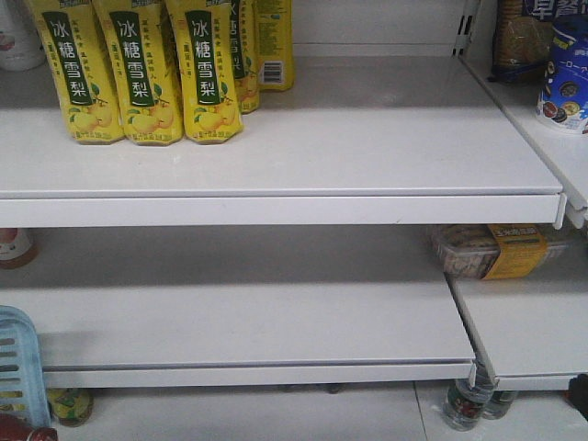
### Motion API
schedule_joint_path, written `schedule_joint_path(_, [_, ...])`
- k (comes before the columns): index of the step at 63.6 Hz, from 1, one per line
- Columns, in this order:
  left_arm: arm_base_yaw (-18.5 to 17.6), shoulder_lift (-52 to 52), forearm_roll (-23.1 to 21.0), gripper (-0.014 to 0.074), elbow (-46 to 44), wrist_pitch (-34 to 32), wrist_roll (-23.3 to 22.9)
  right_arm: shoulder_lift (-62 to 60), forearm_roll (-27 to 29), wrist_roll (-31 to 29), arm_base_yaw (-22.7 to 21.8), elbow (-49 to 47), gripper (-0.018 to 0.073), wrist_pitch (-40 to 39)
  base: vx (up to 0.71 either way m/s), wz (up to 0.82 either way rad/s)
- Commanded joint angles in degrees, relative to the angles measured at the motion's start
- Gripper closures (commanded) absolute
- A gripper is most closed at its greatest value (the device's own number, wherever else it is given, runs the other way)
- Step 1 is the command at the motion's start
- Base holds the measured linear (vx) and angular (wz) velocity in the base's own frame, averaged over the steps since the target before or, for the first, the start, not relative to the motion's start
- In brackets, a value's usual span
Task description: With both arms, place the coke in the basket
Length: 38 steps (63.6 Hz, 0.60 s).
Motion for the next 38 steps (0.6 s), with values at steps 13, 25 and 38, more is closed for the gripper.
schedule_joint_path(13, [0.0, -1.2, 2.0, 0.0603, 0.0, -9.3, 1.4, 0.5, 2.4, -0.4, -0.2, -1.5, 0.0564, -3.7, 0.00, 0.00])
schedule_joint_path(25, [0.0, -1.2, 2.0, 0.0603, 0.0, -9.3, 1.4, 0.5, 12.9, -0.9, -3.8, -1.4, 0.0564, -3.9, 0.00, 0.00])
schedule_joint_path(38, [0.0, -1.2, 2.0, 0.0603, 0.0, -9.3, 1.4, 0.3, 18.0, -3.9, -14.1, 6.1, 0.0564, -15.2, 0.00, 0.00])
